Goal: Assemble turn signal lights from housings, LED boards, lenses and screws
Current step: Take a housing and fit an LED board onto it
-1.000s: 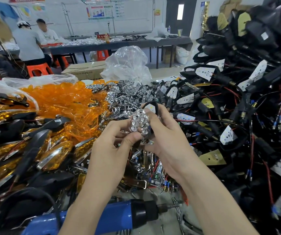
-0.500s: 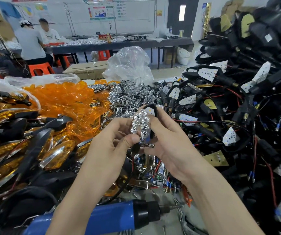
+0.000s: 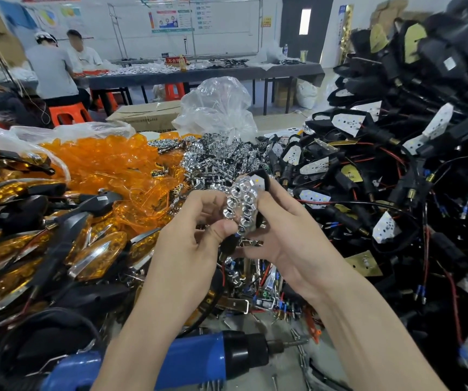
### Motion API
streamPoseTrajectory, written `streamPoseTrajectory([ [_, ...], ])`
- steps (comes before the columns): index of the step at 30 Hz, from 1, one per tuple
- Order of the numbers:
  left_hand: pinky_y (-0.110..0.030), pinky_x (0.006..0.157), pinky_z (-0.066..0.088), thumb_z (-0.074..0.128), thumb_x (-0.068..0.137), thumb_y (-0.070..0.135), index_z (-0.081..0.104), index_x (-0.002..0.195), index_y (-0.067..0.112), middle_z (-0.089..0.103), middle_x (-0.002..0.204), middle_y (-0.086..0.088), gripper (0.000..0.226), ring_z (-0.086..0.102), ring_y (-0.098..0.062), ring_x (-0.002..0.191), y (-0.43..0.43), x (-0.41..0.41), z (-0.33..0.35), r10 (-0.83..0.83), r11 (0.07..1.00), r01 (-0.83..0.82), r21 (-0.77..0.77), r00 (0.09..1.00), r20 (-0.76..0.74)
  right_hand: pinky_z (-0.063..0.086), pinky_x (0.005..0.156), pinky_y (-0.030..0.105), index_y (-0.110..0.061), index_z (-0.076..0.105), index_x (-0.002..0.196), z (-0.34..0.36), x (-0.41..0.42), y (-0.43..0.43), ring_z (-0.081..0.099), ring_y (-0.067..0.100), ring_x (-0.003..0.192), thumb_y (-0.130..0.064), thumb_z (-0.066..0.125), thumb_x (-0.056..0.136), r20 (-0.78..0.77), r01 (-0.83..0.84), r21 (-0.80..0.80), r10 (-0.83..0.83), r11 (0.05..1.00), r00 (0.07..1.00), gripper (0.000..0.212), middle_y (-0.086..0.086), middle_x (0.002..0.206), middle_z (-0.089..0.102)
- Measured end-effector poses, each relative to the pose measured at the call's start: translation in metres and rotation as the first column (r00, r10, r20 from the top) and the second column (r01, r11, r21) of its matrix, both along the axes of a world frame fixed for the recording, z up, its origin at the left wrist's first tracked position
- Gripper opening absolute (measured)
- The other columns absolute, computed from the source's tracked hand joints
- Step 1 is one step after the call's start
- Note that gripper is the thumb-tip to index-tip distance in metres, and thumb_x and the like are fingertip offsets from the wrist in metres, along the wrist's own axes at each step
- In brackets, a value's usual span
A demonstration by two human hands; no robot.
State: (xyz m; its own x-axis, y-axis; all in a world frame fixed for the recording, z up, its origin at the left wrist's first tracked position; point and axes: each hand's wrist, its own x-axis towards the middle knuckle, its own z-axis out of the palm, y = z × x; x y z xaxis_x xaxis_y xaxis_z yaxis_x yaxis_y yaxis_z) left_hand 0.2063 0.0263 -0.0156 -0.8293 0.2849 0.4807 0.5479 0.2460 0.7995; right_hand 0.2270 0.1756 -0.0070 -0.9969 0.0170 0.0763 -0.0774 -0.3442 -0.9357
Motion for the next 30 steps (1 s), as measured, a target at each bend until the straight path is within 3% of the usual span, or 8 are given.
streamPoseTrajectory([
  [4,-0.022,0.080,0.053,0.065,0.094,0.015,0.058,0.097,0.045,0.069,0.100,0.014,0.031,0.066,-0.008,0.096,-0.002,-0.003,-0.001,-0.023,0.995,0.022,0.093,1.000,0.017,0.062,0.074,0.054,-0.025,0.073,0.107,0.001,0.000,0.001,0.071,0.025,0.077,-0.041,0.069,0.092,-0.002,-0.053,-0.018,0.053,0.998,0.999,0.022,0.003,0.097,0.073],
  [8,-0.044,0.085,0.055,0.068,0.089,0.035,0.058,0.095,0.037,0.065,0.090,0.008,0.011,0.063,-0.011,0.085,-0.013,-0.008,-0.002,-0.091,0.986,0.076,0.151,0.991,0.095,0.061,0.079,0.059,-0.027,0.071,0.118,-0.001,0.000,0.004,0.075,0.032,0.092,-0.049,0.071,0.086,0.002,-0.140,-0.035,0.141,0.989,0.990,0.039,0.006,0.123,0.071],
  [12,-0.058,0.095,0.050,0.074,0.082,0.047,0.058,0.091,0.031,0.059,0.087,0.001,0.023,0.059,-0.016,0.083,-0.020,-0.009,-0.004,-0.195,0.961,0.143,0.238,0.958,0.212,0.059,0.083,0.059,-0.027,0.049,0.150,-0.003,-0.001,0.011,0.071,0.040,0.108,-0.048,0.070,0.086,0.068,-0.179,-0.143,0.190,0.973,0.979,0.071,0.009,0.152,0.053],
  [16,-0.062,0.101,0.044,0.075,0.078,0.047,0.061,0.094,0.032,0.060,0.095,0.000,0.026,0.059,-0.019,0.092,-0.024,-0.011,-0.008,-0.303,0.926,0.214,0.312,0.913,0.272,0.058,0.085,0.059,-0.018,0.056,0.141,-0.003,0.002,0.017,0.069,0.042,0.113,-0.048,0.061,0.093,0.018,-0.263,-0.168,0.269,0.950,0.963,0.057,0.017,0.140,0.063],
  [23,-0.062,0.098,0.043,0.077,0.077,0.056,0.063,0.096,0.036,0.060,0.089,0.009,0.031,0.057,-0.012,0.087,-0.023,-0.012,-0.008,-0.332,0.918,0.255,0.304,0.914,0.235,0.060,0.084,0.060,-0.012,0.053,0.141,-0.001,0.001,0.015,0.068,0.046,0.114,-0.046,0.064,0.083,0.054,-0.221,-0.170,0.233,0.960,0.971,0.068,0.015,0.140,0.063],
  [26,-0.060,0.098,0.044,0.076,0.078,0.051,0.063,0.097,0.034,0.058,0.090,0.004,0.028,0.055,-0.013,0.087,-0.023,-0.012,-0.009,-0.303,0.927,0.227,0.297,0.922,0.241,0.058,0.087,0.062,-0.014,0.054,0.140,-0.001,0.000,0.015,0.067,0.047,0.114,-0.046,0.067,0.080,0.068,-0.211,-0.143,0.223,0.967,0.973,0.069,0.014,0.140,0.063],
  [30,-0.060,0.099,0.047,0.072,0.082,0.044,0.064,0.103,0.030,0.059,0.103,-0.014,0.026,0.059,-0.029,0.098,-0.021,-0.011,-0.008,-0.268,0.947,0.208,0.246,0.933,0.239,0.062,0.081,0.054,-0.019,0.065,0.123,-0.004,-0.001,0.012,0.072,0.039,0.101,-0.048,0.068,0.080,0.045,-0.196,-0.077,0.199,0.978,0.979,0.052,0.008,0.126,0.072],
])
